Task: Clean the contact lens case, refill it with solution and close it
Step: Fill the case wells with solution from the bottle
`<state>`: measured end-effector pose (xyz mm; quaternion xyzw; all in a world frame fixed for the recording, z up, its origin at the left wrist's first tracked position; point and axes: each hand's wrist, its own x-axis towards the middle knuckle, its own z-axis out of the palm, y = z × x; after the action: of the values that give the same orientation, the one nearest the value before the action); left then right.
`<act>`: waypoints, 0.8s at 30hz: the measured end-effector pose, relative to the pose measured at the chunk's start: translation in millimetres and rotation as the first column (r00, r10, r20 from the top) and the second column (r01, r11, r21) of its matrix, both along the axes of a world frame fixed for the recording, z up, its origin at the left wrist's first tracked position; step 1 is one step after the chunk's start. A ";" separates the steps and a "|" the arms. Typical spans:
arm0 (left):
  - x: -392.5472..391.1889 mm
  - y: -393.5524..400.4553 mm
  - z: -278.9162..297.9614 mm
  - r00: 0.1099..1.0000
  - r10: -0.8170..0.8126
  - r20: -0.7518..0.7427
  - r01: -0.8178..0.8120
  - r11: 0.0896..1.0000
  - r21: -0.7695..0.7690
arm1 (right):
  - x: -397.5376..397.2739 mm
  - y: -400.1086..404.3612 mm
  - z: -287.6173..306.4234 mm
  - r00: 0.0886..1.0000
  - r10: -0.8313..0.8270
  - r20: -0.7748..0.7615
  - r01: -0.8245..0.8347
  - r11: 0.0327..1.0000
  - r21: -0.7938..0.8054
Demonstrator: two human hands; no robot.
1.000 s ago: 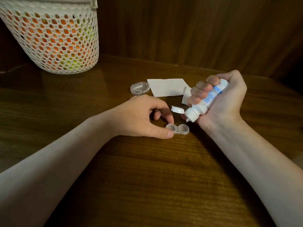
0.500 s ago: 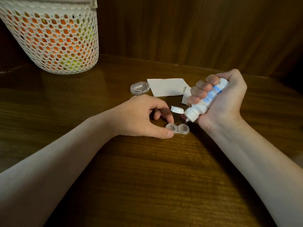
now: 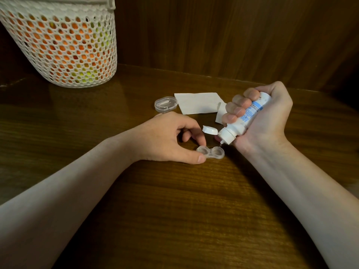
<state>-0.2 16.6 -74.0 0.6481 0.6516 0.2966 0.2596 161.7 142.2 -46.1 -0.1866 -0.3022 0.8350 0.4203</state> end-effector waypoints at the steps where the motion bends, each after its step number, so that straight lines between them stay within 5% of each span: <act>1: -0.1 -0.1 0.0 1.000 -0.001 -0.002 0.001 1.000 -0.001 | 0.0 0.1 -0.2 1.000 0.001 0.000 -0.001 1.000 0.000; 24: -0.2 -0.2 -0.6 1.000 -0.001 0.006 0.000 1.000 0.010 | 0.0 0.2 0.0 1.000 -0.003 0.005 0.003 1.000 -0.004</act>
<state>-0.4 16.4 -74.7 0.6488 0.6491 0.3017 0.2582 161.8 142.4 -46.1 -0.1901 -0.3014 0.8343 0.4206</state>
